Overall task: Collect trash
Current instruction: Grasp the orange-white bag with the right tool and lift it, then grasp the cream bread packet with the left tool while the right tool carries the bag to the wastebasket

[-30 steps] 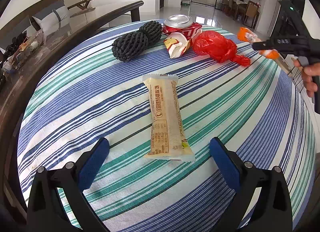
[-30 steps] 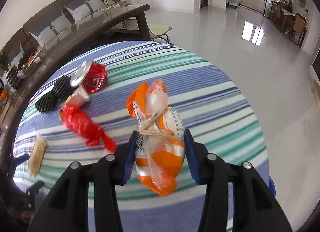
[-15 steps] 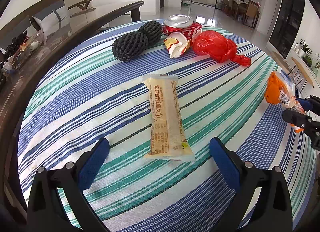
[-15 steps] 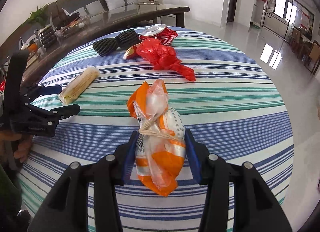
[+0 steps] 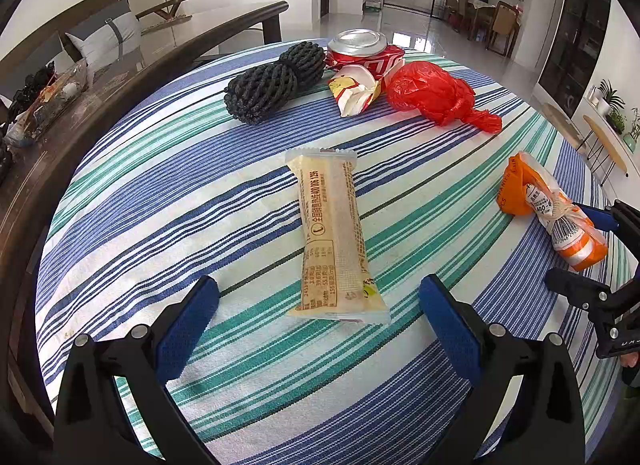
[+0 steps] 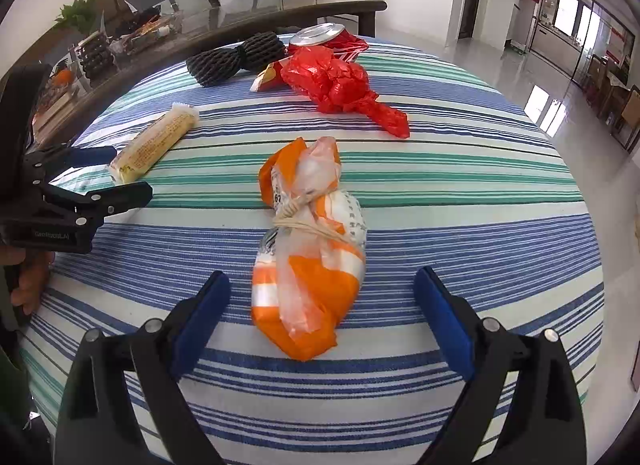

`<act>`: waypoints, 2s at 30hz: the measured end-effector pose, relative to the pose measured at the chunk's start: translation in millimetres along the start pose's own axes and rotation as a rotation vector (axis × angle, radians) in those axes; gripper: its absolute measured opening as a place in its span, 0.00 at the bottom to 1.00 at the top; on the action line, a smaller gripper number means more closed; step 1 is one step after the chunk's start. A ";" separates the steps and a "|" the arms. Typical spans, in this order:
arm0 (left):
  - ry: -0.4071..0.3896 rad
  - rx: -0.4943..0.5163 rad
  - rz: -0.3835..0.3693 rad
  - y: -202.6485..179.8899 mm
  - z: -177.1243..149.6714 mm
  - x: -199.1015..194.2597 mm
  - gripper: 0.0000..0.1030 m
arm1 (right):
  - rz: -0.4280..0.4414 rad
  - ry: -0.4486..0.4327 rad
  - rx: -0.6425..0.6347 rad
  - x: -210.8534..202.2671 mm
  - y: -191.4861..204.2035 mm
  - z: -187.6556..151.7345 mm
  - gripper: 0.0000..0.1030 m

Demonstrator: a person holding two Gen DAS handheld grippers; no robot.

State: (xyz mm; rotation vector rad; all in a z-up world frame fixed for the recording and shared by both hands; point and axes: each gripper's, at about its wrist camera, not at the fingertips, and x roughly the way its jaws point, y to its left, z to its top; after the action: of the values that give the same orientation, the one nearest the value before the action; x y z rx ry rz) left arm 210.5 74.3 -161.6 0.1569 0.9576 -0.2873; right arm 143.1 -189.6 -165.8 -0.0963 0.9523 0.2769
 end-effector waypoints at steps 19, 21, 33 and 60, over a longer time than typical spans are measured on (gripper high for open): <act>-0.025 -0.066 -0.230 33.9 -2.8 -11.9 0.96 | 0.108 0.021 0.012 -8.7 -11.6 -5.2 0.90; -0.020 -0.129 -0.322 54.1 -7.2 -17.9 0.96 | 0.139 0.040 0.016 -16.5 -18.6 -10.8 0.90; 0.051 0.054 -0.108 2.7 25.0 -3.2 0.90 | 0.112 0.103 -0.066 -6.3 -7.6 26.5 0.89; 0.024 0.125 -0.443 -164.6 46.2 -49.4 0.16 | -0.041 -0.076 0.281 -121.4 -191.6 -50.7 0.47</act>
State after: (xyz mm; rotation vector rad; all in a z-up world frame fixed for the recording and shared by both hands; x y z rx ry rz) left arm 168.9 -85.7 -95.6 0.0610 0.9934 -0.7551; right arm 89.3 -407.1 -104.0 0.1513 0.9036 0.1062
